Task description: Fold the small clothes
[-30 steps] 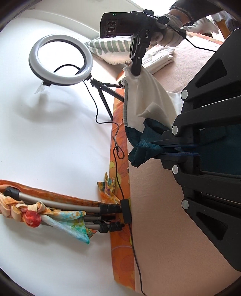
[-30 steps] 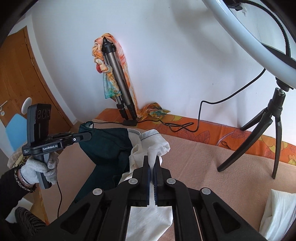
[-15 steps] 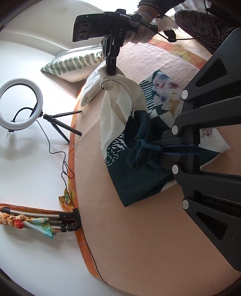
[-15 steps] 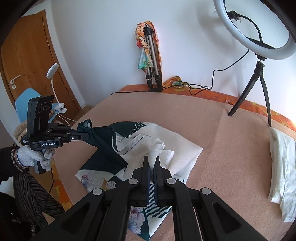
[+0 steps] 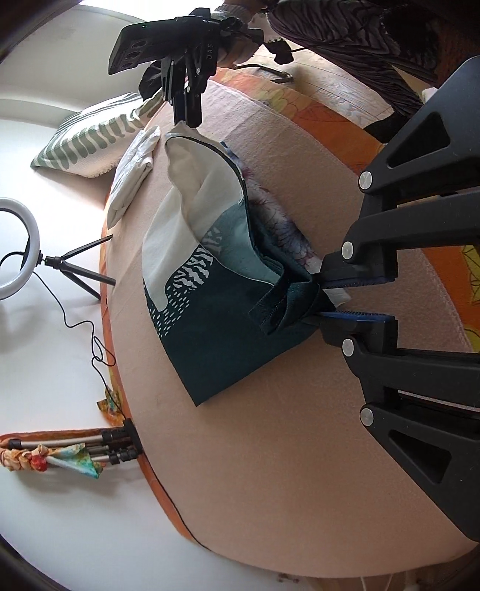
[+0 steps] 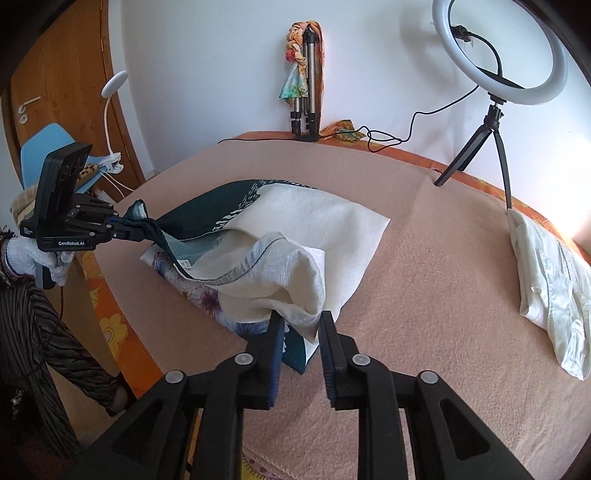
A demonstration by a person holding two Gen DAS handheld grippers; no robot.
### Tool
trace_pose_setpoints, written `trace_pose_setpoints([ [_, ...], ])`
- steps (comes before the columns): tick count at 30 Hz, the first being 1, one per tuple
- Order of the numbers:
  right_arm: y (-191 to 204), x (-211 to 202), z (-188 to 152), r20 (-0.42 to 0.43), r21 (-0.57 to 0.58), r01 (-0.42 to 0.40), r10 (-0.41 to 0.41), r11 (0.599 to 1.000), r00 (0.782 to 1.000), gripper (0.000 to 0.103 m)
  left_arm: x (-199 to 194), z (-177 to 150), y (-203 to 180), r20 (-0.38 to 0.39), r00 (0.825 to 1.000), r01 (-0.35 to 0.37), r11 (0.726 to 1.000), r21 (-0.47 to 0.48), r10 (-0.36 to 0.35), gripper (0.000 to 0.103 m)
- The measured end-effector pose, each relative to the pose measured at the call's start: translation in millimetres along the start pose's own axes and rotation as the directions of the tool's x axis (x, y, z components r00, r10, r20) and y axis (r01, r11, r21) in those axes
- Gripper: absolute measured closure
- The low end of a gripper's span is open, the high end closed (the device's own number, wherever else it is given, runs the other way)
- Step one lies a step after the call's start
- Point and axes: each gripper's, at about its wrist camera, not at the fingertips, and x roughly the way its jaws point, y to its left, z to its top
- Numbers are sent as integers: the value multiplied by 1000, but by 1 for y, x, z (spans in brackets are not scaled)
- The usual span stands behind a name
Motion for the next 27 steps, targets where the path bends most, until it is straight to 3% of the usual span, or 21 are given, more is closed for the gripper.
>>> trace_pose_setpoints([
  [1,-2,-6,-3,-1,17,-11,11,1000,1000,71,-5,-4,-1,2,1000,-6,1000,6,6,81],
  [2,-6,-12,-6,1,45,-19,19,999,1000,70,-11,-6,-1,8,1000,-6,1000,2,6,79],
  [6,-25,-23,-15,32,196,-104,100,975,995,68,-32,-11,4,52,998,22,998,-51,-19,79],
  [12,-46,14,-18,-54,378,-100,129,920,990,65,-21,-3,14,53,998,47,991,-127,-40,79],
  [16,-46,35,-23,-97,410,-86,137,908,986,69,1,-5,3,2,998,67,993,-98,-67,79],
  [20,-42,47,-27,-107,420,-115,176,900,979,86,23,-14,-17,-78,991,107,993,-39,-110,79],
  [23,-37,47,-27,-145,372,-73,136,925,980,99,28,-22,-31,-114,988,104,994,25,-100,79],
  [27,-36,38,-24,-176,319,-76,138,945,975,97,18,-19,-22,-117,986,120,993,-16,-121,79],
])
